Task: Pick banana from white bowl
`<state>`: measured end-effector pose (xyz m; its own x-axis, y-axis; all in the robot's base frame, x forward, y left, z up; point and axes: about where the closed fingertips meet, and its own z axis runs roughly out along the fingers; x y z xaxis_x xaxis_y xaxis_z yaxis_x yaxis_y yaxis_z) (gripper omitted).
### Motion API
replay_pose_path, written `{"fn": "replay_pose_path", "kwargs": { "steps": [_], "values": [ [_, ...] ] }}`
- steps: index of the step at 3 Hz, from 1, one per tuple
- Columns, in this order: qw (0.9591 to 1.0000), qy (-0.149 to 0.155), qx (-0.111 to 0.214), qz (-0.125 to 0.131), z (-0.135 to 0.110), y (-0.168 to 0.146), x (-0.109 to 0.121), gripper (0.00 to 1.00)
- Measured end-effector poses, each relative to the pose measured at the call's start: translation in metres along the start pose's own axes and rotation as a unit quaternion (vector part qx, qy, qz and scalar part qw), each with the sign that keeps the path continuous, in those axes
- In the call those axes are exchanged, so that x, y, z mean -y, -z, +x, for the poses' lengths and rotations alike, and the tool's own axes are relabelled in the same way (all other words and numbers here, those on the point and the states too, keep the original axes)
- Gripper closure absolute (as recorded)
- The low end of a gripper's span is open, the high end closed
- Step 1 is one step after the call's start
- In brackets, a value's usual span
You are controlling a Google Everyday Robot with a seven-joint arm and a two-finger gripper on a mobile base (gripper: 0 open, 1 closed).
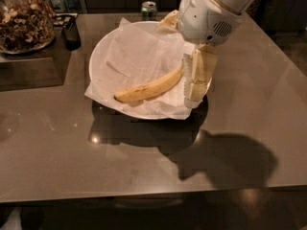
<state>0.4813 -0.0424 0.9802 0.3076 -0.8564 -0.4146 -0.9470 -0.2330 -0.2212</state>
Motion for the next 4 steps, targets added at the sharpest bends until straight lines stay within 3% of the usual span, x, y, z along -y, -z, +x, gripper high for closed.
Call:
{"fn": "replay_pose_path", "kwargs": {
  "steps": [1, 2, 3, 4],
  "values": [
    [0.9996, -0.004, 0.025, 0.013, 0.011, 0.004, 0.007, 0.00],
    [0.9985, 0.011, 0.054, -0.005, 0.015, -0.006, 0.027, 0.00],
    [0.9952, 0.033, 0.085, -0.035, 0.010, -0.031, 0.052, 0.00],
    [0.9927, 0.041, 0.088, -0.071, 0.008, -0.063, 0.068, 0.00]
  ]
}}
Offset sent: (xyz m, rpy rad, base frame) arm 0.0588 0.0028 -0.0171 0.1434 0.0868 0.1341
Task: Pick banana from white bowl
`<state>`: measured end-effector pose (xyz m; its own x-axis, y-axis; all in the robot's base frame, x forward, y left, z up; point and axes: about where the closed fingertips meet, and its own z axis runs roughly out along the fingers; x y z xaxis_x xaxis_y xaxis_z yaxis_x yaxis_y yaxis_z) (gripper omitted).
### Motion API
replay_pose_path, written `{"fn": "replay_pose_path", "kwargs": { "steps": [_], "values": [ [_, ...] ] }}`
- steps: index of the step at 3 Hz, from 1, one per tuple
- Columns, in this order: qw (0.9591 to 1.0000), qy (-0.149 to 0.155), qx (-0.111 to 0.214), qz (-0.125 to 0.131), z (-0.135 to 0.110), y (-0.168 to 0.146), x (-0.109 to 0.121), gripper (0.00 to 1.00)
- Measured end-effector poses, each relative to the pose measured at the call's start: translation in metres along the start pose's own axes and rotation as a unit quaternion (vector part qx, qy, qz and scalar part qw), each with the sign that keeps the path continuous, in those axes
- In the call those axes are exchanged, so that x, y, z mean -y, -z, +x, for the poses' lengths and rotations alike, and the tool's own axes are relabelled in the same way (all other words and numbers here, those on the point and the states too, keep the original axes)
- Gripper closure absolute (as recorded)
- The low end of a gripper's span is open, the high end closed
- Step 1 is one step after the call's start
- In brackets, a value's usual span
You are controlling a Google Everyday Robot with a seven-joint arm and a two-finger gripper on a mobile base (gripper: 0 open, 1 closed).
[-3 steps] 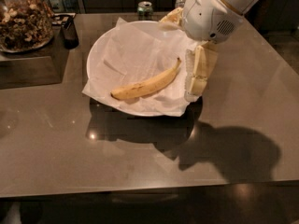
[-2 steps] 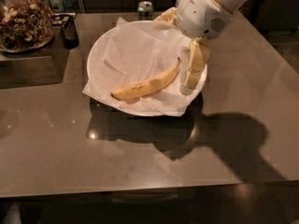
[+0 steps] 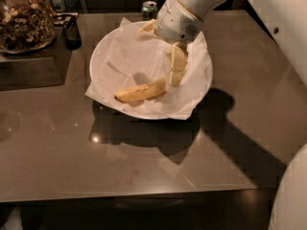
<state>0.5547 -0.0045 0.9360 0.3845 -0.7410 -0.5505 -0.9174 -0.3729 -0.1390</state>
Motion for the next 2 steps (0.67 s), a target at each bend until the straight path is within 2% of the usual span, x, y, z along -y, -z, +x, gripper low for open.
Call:
{"fn": "replay_pose_path", "kwargs": {
  "steps": [1, 2],
  "values": [
    [1.0000, 0.001, 0.003, 0.009, -0.0018, -0.0025, 0.0061, 0.00],
    [1.0000, 0.001, 0.003, 0.009, -0.0018, -0.0025, 0.0061, 0.19]
  ]
}}
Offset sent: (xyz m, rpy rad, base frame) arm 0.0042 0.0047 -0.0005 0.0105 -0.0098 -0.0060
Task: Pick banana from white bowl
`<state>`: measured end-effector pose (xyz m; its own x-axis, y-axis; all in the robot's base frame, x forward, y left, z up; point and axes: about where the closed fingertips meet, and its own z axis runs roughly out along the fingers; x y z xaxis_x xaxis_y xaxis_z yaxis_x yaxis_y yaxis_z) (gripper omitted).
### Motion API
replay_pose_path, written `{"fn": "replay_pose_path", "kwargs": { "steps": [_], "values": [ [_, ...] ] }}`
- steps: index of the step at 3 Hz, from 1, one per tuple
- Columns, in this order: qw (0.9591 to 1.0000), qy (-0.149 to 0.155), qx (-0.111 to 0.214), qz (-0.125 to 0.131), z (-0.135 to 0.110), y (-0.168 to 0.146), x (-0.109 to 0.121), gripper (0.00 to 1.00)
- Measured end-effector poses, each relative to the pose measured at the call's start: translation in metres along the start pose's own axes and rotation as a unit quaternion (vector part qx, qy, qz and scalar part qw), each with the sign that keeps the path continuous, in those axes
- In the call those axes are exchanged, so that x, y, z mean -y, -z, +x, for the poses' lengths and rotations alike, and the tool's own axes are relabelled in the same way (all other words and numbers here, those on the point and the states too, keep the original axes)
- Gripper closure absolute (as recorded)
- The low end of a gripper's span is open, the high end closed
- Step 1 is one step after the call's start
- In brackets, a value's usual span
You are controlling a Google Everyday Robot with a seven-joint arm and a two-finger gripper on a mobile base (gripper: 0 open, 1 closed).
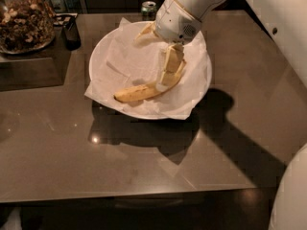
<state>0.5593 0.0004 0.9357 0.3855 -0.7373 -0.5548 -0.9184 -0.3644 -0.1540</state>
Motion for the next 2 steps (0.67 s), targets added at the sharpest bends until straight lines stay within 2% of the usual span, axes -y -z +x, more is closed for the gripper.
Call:
{"fn": "replay_pose_path", "kwargs": {
  "steps": [1, 2],
  "values": [
    [1.0000, 0.003, 0.004, 0.007, -0.001, -0.004, 0.006, 0.39],
    [0.9999, 0.003, 0.009, 0.006, 0.009, -0.017, 0.011, 0.38]
  ]
}}
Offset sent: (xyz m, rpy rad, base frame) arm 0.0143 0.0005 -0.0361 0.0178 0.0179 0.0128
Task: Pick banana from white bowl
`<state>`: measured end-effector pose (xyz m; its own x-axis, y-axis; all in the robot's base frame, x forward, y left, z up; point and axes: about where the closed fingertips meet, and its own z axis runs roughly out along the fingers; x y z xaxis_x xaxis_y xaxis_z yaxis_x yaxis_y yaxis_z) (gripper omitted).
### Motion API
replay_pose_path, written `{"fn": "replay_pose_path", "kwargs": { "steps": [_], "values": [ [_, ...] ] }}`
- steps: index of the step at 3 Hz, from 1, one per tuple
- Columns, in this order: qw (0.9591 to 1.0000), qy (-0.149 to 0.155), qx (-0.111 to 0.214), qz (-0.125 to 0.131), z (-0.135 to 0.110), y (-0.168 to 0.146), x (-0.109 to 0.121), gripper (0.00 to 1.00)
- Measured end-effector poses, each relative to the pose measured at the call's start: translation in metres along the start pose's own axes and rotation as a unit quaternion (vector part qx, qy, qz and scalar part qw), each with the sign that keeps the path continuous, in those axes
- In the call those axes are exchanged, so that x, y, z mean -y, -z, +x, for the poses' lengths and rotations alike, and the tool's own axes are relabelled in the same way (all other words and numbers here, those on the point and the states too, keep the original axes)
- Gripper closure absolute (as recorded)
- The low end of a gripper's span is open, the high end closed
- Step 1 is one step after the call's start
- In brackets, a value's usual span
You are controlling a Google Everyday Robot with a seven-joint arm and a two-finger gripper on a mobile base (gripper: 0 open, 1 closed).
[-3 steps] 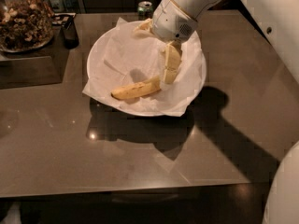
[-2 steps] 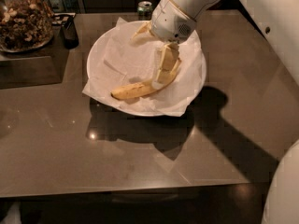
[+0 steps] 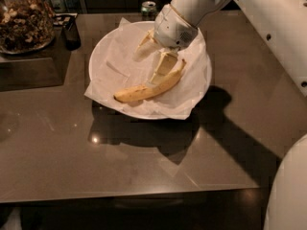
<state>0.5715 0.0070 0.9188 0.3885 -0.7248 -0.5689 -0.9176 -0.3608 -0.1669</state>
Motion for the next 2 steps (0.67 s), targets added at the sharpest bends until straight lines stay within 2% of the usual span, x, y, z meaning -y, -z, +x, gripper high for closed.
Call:
{"fn": "replay_pose_path", "kwargs": {
  "steps": [2],
  "values": [
    [0.9999, 0.005, 0.012, -0.007, 0.017, -0.024, 0.003, 0.38]
  ]
}}
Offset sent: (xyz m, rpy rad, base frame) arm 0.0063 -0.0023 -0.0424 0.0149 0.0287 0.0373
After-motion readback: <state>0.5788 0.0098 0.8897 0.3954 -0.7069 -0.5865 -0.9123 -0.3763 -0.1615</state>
